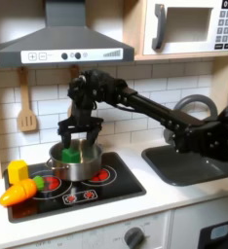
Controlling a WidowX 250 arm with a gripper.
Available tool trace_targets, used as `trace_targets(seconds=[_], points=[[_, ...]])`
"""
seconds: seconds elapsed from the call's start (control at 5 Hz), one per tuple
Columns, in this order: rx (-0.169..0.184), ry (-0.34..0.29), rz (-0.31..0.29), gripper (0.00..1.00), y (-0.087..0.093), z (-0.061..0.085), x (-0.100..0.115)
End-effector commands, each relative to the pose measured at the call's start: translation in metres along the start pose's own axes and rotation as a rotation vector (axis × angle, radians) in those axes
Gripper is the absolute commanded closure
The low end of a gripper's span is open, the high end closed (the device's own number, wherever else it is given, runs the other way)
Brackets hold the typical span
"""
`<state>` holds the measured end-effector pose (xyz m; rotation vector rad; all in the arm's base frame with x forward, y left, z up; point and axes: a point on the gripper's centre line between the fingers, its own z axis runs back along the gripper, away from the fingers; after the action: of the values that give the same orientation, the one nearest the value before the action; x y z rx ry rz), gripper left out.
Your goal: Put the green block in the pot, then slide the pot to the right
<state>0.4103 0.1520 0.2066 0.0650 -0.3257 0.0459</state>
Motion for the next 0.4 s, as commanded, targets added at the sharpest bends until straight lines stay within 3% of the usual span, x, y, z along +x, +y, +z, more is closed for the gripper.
trace_targets(seconds=[0.0, 0.2], points=[[-0.007, 0.054, -0.026, 0.0, -0.0164, -0.0098, -0.0046], [-0.014, 0.085, -0.037, 0.0, -0.0252, -0.0152, -0.0106]])
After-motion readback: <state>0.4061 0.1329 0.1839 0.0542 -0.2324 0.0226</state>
